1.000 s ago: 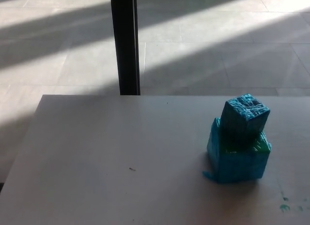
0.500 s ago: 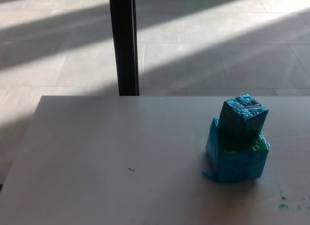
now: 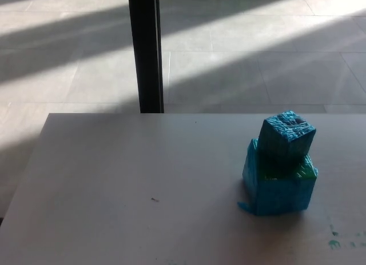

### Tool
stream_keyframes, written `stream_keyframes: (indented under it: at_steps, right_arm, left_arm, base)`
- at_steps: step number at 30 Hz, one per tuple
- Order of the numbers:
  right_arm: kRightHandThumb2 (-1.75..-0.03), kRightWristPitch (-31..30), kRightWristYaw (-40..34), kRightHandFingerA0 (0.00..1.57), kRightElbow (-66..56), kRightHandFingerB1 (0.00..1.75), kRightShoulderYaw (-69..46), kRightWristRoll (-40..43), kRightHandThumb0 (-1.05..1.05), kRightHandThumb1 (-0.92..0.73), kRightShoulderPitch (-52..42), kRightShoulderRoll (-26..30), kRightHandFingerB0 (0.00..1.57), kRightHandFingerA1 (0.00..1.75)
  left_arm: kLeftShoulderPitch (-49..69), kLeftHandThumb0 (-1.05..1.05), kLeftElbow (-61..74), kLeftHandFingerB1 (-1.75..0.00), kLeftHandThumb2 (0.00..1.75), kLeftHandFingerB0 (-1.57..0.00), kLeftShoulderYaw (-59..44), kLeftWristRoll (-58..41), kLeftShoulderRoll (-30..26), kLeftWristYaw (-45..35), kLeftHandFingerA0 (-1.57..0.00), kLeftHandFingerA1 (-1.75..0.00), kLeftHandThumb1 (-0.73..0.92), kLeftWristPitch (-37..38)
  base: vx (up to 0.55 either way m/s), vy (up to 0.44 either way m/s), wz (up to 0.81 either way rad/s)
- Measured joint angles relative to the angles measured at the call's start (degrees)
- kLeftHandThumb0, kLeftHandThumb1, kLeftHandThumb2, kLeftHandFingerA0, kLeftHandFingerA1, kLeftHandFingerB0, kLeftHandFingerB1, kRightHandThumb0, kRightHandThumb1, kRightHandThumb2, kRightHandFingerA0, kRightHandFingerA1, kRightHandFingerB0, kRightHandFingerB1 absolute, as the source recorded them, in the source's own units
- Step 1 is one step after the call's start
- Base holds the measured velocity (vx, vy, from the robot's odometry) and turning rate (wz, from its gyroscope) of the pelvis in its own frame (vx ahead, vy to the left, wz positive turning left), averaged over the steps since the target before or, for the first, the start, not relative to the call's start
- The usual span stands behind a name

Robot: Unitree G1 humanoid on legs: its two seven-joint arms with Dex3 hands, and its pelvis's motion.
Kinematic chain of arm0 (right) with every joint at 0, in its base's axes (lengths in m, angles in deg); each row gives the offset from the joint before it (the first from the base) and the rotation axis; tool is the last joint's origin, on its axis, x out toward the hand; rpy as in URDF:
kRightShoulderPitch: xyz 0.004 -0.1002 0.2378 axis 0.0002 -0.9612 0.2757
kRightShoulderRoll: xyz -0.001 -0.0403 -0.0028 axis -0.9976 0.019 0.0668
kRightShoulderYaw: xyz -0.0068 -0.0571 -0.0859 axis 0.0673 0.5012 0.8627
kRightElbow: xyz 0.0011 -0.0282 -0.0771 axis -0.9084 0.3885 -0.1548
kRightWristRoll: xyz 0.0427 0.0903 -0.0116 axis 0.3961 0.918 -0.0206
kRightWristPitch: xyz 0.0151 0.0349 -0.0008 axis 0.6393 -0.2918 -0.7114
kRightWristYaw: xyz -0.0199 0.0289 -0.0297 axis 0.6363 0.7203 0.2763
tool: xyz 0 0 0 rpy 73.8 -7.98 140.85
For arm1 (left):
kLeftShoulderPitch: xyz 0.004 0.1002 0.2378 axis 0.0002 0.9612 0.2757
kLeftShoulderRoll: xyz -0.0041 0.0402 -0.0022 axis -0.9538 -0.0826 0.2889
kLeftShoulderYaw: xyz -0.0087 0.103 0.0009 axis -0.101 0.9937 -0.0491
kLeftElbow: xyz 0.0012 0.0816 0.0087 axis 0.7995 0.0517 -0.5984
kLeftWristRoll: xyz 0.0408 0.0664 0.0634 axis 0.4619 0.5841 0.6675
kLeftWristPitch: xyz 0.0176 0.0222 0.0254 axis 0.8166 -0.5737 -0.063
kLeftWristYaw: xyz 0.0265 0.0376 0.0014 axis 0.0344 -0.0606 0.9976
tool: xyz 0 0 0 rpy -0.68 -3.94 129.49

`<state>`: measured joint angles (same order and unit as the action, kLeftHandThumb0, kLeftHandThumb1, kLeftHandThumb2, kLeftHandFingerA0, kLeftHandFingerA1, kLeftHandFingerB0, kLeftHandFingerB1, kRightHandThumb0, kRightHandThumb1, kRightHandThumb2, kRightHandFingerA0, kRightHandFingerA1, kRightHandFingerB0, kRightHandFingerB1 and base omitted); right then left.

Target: The robot uses its right hand to pick up the small cube kept on the middle on the desk and place it on the bigger cube kept next to it

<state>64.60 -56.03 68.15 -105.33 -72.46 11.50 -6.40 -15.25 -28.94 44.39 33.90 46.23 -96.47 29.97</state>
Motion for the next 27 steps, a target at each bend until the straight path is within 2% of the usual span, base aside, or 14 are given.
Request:
stream_keyframes:
  at_steps: [8, 9, 13, 14, 16, 17, 19, 20, 21, 22, 23, 25, 26, 27]
  right_arm:
    - [-1.13, -1.43, -0.30, 0.12, 0.78, 0.52, -4.49, 5.86, -0.26, -0.71, -0.21, -4.23, 0.01, 0.63]
    - [-0.59, -1.69, -0.24, 0.02, 1.04, 0.41, -5.10, 6.89, -0.40, -0.76, -0.18, -4.55, 0.08, 0.90]
    - [-0.61, -2.37, -0.12, 0.00, 1.69, 0.38, -6.82, 10.08, -0.38, -0.77, -0.04, -5.74, 0.06, 0.85]
    - [-1.14, -2.52, -0.08, 0.10, 1.83, 0.52, -7.12, 10.82, -0.25, -0.72, -0.02, -5.90, 0.00, 0.61]
    - [-1.13, -2.75, -0.04, 0.10, 2.06, 0.52, -7.48, 12.24, -0.26, -0.72, 0.00, -6.09, 0.00, 0.61]
    - [-0.59, -2.93, -0.04, 0.00, 2.20, 0.40, -7.60, 13.16, -0.38, -0.77, 0.03, -6.12, 0.08, 0.87]
    - [-0.60, -3.19, -0.05, 0.00, 2.41, 0.41, -7.69, 14.44, -0.39, -0.76, 0.11, -6.12, 0.07, 0.86]
    - [-1.14, -3.32, -0.02, 0.11, 2.61, 0.52, -7.74, 15.49, -0.27, -0.72, 0.21, -6.12, 0.00, 0.62]
    - [-0.68, -3.40, 0.13, 0.00, 2.67, 0.33, -7.75, 16.33, -0.43, -0.76, 0.23, -6.13, 0.05, 0.79]
    - [-0.78, -3.49, 0.47, 0.00, 2.69, 0.30, -7.69, 17.06, -0.47, -0.74, 0.22, -6.13, 0.05, 0.74]
    - [-0.69, -3.56, 0.87, 0.00, 2.67, 0.30, -7.61, 17.80, -0.45, -0.80, 0.19, -6.16, 0.06, 0.80]
    - [-0.69, -3.83, 1.86, 0.00, 2.67, 0.23, -6.90, 19.48, -0.44, -0.86, 0.10, -6.22, 0.03, 0.61]
    - [-0.68, -3.91, 2.31, 0.00, 2.67, 0.26, -6.78, 20.05, -0.46, -0.87, 0.08, -6.27, 0.04, 0.60]
    - [-0.67, -4.02, 3.17, 0.00, 2.71, 0.37, -6.70, 21.02, -0.49, -0.90, 0.05, -6.34, 0.01, 0.63]
  left_arm:
    - [0.93, -0.99, 0.30, -0.43, 0.87, -0.33, -0.03, 0.00, 0.17, 0.01, -0.19, -0.49, 0.82, 0.00]
    - [1.09, -0.91, 0.36, -0.48, 1.21, -0.23, -0.03, 0.00, 0.18, 0.01, -0.28, -0.57, 0.78, 0.00]
    - [1.26, -0.95, 0.39, -0.48, 1.23, -0.25, -0.10, -0.02, 0.27, 0.01, -0.24, -0.56, 0.81, 0.00]
    - [1.28, -0.93, 0.40, -0.38, 0.73, -0.32, -0.13, -0.02, 0.27, 0.01, -0.28, -0.48, 0.92, 0.00]
    - [1.30, -0.92, 0.40, -0.37, 0.75, -0.33, -0.17, -0.03, 0.27, 0.01, -0.24, -0.46, 0.92, 0.00]
    - [1.32, -0.91, 0.40, -0.51, 1.21, -0.32, -0.18, -0.03, 0.28, 0.01, -0.20, -0.53, 0.78, 0.00]
    - [1.35, -0.98, 0.41, -0.42, 0.84, -0.33, -0.20, -0.03, 0.30, 0.02, -0.20, -0.48, 0.82, 0.00]
    - [1.32, -0.93, 0.42, -0.40, 0.74, -0.35, -0.20, -0.02, 0.34, 0.02, -0.26, -0.49, 0.92, 0.00]
    - [1.36, -0.92, 0.48, -0.40, 0.75, -0.34, -0.20, -0.02, 0.39, 0.02, -0.22, -0.47, 0.92, 0.00]
    - [1.42, -0.92, 0.59, -0.49, 1.22, -0.27, -0.21, -0.02, 0.44, 0.03, -0.23, -0.55, 0.80, 0.01]
    - [1.46, -0.93, 0.67, -0.39, 0.76, -0.30, -0.21, -0.02, 0.49, 0.02, -0.24, -0.48, 0.92, 0.01]
    - [1.60, -0.89, 0.89, -0.47, 1.21, -0.21, -0.42, -0.06, 0.66, 0.02, -0.33, -0.59, 0.77, 0.01]
    - [1.59, -0.91, 0.91, -0.39, 0.72, -0.35, -0.45, -0.06, 0.70, 0.02, -0.35, -0.51, 0.92, 0.01]
    - [1.58, -0.92, 0.92, -0.48, 1.21, -0.25, -0.53, -0.07, 0.80, 0.03, -0.31, -0.59, 0.77, 0.01]
  base:
    - [0.00, 0.000, 0.00]
    - [0.00, 0.000, 0.00]
    - [0.00, 0.000, 0.00]
    - [0.00, 0.000, 0.00]
    - [0.00, 0.000, 0.00]
    - [0.00, 0.000, 0.00]
    - [0.00, 0.000, 0.00]
    - [0.00, 0.000, 0.00]
    - [0.00, 0.000, 0.00]
    - [0.00, 0.000, 0.00]
    - [0.00, 0.000, 0.00]
    - [0.00, 0.000, 0.00]
    - [0.00, 0.000, 0.00]
    - [0.00, 0.000, 0.00]
